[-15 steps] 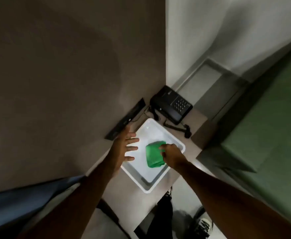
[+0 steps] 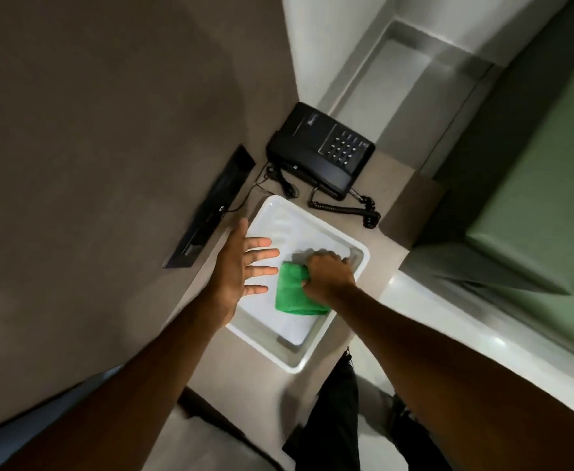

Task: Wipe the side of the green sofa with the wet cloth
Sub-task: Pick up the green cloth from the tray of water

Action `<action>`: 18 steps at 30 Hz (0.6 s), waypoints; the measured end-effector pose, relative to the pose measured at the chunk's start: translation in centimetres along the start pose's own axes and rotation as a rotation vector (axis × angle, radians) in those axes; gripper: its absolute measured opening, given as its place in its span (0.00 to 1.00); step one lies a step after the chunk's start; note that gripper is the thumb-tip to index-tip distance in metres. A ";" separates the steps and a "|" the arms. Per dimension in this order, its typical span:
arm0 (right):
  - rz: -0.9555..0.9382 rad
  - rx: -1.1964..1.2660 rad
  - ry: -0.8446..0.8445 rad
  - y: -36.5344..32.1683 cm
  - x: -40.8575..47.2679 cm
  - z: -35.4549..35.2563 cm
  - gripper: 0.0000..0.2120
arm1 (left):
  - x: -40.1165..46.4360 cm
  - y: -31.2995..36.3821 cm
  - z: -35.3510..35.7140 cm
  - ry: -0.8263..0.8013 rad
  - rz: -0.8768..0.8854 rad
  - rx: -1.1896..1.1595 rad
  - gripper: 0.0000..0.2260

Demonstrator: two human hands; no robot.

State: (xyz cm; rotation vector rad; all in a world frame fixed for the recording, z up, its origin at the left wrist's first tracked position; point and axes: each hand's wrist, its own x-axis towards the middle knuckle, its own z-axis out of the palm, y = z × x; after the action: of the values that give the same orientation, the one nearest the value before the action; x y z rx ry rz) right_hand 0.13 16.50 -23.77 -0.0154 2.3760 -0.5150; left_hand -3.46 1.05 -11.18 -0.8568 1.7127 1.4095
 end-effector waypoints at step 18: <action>0.462 1.470 0.547 16.1 -29.9 2.5 0.09 | -13.5 4.8 34.7 -0.904 1.551 1.541 0.31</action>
State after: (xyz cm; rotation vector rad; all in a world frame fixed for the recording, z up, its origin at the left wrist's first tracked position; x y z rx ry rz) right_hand 26.48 34.89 -12.38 1.3971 1.7648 -2.0190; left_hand 3.64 36.52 -1.18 1.9067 1.7890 0.4075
